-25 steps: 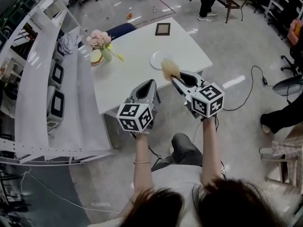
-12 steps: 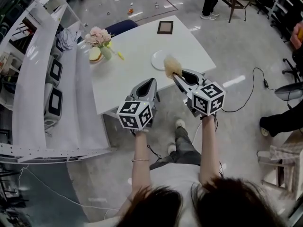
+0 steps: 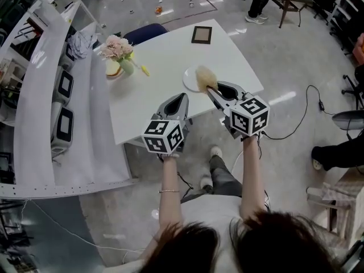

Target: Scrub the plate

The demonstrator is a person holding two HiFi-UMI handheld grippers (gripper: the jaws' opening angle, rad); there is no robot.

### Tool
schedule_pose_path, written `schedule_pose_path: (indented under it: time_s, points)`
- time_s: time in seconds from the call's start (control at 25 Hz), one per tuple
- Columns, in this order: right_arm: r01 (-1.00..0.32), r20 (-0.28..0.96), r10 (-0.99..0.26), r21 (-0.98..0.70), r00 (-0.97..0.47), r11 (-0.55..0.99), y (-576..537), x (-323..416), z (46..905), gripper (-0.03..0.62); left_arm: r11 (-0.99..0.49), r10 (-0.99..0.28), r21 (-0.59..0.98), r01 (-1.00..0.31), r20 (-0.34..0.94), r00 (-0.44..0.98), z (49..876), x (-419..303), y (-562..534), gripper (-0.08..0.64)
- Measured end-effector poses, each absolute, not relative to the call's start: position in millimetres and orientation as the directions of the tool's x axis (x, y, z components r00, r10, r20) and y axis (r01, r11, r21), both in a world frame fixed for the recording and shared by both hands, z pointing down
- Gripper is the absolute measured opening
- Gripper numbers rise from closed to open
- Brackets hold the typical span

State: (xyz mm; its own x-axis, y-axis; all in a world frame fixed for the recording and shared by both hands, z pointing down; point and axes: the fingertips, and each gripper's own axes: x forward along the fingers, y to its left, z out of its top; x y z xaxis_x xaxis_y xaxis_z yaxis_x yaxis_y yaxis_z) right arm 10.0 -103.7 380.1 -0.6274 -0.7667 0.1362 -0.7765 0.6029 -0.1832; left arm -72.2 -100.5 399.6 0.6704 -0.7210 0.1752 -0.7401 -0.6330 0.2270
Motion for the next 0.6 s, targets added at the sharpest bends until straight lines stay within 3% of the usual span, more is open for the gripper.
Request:
schedule_pose_path:
  time_s: [0.6]
  points:
    - [-0.742, 0.219, -0.709, -0.199, -0.67, 0.64, -189.3, 14.6, 403.1, 0.084, -0.569, -0.753, 0.272, -0.776, 0.206, 0.625, 418.0, -69.0, -179.8, 0.011]
